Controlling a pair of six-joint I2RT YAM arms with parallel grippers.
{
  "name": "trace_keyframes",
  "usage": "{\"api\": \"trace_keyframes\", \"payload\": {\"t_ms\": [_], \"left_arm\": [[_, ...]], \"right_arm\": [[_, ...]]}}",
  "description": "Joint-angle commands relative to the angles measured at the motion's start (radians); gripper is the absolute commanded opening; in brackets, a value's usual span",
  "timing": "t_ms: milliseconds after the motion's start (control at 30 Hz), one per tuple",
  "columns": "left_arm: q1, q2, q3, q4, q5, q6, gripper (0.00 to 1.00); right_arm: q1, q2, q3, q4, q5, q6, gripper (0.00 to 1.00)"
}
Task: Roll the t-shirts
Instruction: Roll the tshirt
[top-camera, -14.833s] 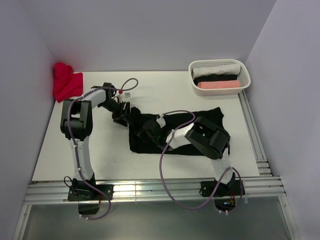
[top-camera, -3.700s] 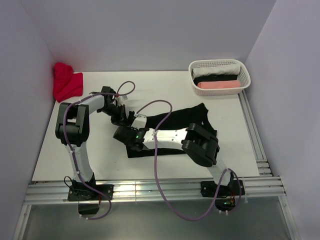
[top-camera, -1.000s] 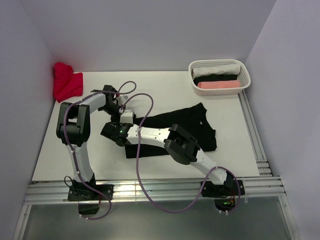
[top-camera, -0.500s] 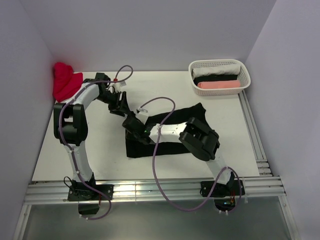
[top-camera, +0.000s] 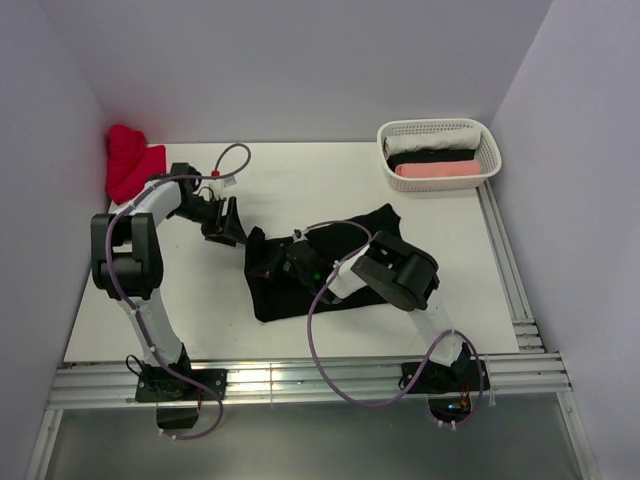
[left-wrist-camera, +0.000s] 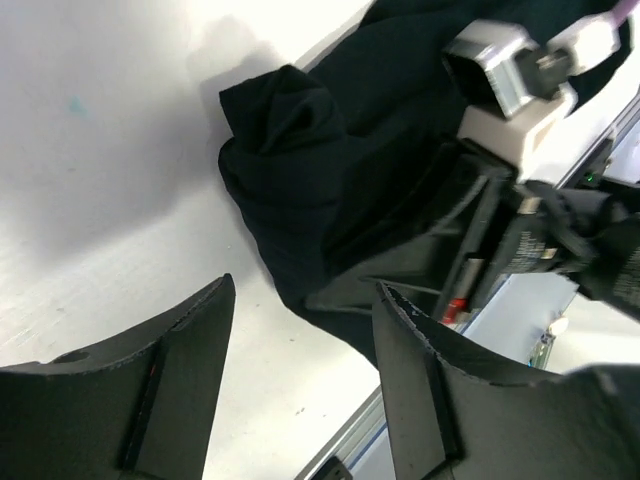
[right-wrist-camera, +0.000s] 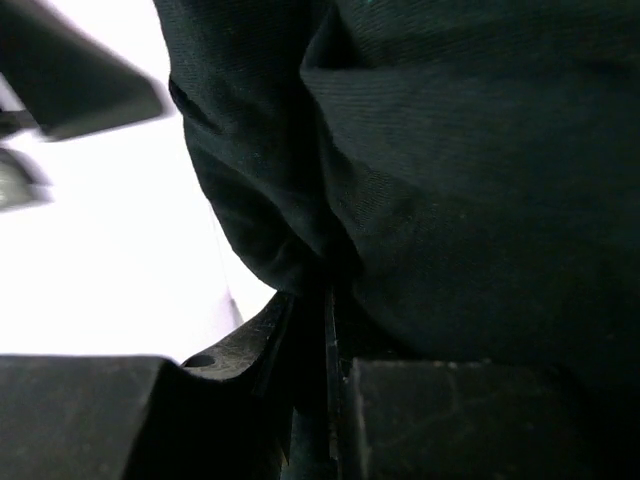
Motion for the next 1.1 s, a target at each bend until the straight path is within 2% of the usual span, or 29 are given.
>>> {"api": "trace_keyframes", "payload": {"t_ms": [0, 100, 333, 433, 633, 667, 733, 767, 867, 933, 1033, 1067], "left_arm": [[-0.008, 0.018, -0.033, 0.078, 0.017, 0.050, 0.63], [-0.010, 0.049, -0.058, 0.121, 0.054, 0.026, 0.64], [-0.057, 0.086, -0.101, 0.215, 0.020, -0.011, 0.65], [-0.074, 0.097, -0.092, 0.256, -0.032, -0.050, 0.62], [-0.073, 0.107, -0.070, 0.308, -0.202, -0.134, 0.30], [-0.073, 0.120, -0.050, 0.307, -0.217, -0.137, 0.21], [-0.068, 0.135, -0.023, 0.298, -0.246, -0.137, 0.10], [-0.062, 0.149, -0.004, 0.290, -0.245, -0.175, 0.01], [-0.050, 0.158, 0.030, 0.270, -0.276, -0.179, 0.00], [-0.047, 0.158, 0.049, 0.264, -0.285, -0.174, 0.00], [-0.048, 0.169, 0.082, 0.238, -0.285, -0.175, 0.00], [-0.048, 0.170, 0.085, 0.233, -0.288, -0.174, 0.00]], "right_arm": [[0.006, 0.013, 0.000, 0.089, -0.079, 0.060, 0.06], [0.006, 0.009, -0.010, 0.084, -0.074, 0.067, 0.06], [0.006, -0.025, 0.019, -0.023, -0.050, 0.027, 0.06], [0.007, -0.026, 0.022, -0.062, -0.027, 0.029, 0.06], [0.017, -0.039, 0.014, -0.114, 0.022, 0.047, 0.06], [0.023, -0.039, 0.017, -0.126, 0.028, 0.046, 0.06], [0.027, -0.034, 0.036, -0.161, 0.041, 0.044, 0.06], [0.030, -0.033, 0.039, -0.172, 0.047, 0.044, 0.05], [0.041, -0.045, 0.036, -0.192, 0.084, 0.040, 0.06], [0.064, -0.059, 0.057, -0.253, 0.106, 0.021, 0.10], [0.099, -0.101, 0.108, -0.451, 0.209, -0.043, 0.30], [0.110, -0.114, 0.123, -0.573, 0.237, -0.077, 0.41]]}}
